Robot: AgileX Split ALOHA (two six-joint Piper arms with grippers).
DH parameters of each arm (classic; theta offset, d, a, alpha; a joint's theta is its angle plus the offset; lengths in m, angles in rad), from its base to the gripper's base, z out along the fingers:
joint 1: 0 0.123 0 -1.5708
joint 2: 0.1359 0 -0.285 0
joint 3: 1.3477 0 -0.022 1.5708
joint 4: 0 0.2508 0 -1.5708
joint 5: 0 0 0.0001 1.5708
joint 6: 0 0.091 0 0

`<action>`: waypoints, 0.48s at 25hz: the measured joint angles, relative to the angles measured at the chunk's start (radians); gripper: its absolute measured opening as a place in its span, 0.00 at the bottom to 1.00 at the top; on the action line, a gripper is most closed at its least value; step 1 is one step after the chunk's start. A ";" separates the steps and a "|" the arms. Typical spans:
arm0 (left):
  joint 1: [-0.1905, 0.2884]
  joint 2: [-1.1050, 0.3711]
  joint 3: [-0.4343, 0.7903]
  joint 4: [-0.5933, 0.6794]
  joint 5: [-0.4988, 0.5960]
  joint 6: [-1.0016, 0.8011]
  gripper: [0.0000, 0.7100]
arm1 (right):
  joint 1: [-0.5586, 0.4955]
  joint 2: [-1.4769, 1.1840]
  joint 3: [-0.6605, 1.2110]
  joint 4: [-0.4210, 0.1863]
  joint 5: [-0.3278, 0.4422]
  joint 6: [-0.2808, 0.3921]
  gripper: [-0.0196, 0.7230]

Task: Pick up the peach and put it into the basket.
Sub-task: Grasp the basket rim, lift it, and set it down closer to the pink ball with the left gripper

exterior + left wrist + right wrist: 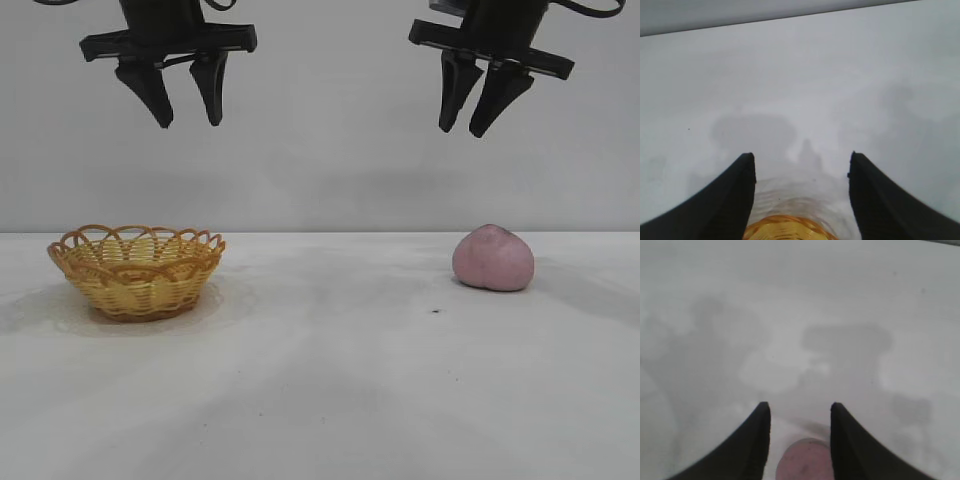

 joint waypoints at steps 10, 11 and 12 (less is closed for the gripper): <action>0.009 0.000 0.000 0.000 0.023 0.000 0.59 | 0.000 0.000 0.000 0.000 0.000 0.000 0.34; 0.024 0.000 0.000 0.000 0.037 0.000 0.53 | 0.000 0.000 0.000 0.000 0.000 0.000 0.34; 0.042 0.002 0.000 -0.009 0.054 0.016 0.51 | 0.000 0.000 0.000 0.000 0.000 0.000 0.34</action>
